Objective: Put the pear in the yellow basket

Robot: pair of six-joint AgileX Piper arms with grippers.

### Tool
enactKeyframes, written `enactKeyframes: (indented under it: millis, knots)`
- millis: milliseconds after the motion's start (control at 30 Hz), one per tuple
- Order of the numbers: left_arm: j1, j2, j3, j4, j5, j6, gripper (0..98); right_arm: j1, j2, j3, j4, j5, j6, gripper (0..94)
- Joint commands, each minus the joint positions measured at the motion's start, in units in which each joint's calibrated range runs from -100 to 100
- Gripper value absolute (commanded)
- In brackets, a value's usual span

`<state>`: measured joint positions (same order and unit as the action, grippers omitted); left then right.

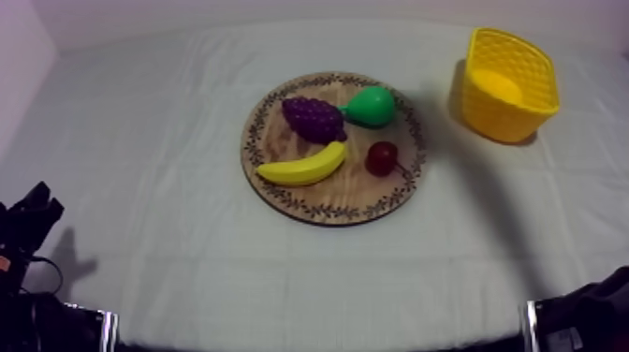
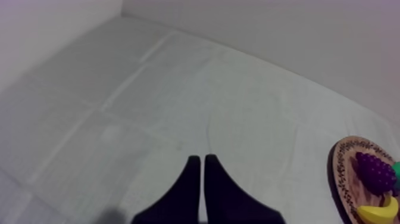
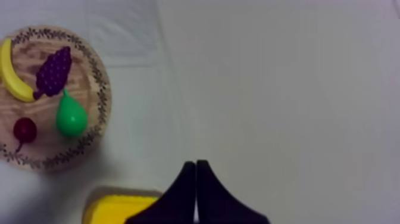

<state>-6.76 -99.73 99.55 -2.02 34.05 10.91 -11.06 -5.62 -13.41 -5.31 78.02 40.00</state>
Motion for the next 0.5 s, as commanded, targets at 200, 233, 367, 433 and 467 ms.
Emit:
enactKeyframes:
  millis: [200, 233, 367, 433, 467]
  knots:
    - [0.0, 0.0, 0.0, -0.01, 0.0, 0.0, 0.1, -5.4, 9.8, 15.8, 3.1, -11.8, -4.6, 0.7]
    - [0.0, 0.0, 0.0, -0.01, 0.0, 0.0, 0.1, -5.8, 10.8, 17.3, 3.5, -13.2, -5.1, 0.7]
    - [0.0, 0.0, 0.0, -0.01, 0.0, 0.0, 0.1, -7.3, 14.6, 22.8, 5.0, -18.6, -6.9, 0.7]
    - [0.0, 0.0, 0.0, -0.01, 0.0, 0.0, 0.1, -7.8, 16.3, 24.5, 5.6, -20.6, -7.7, 0.7]
    - [0.0, 0.0, 0.0, -0.01, 0.0, 0.0, 0.1, -7.9, 17.0, 25.1, 5.8, -21.3, -8.0, 0.7]
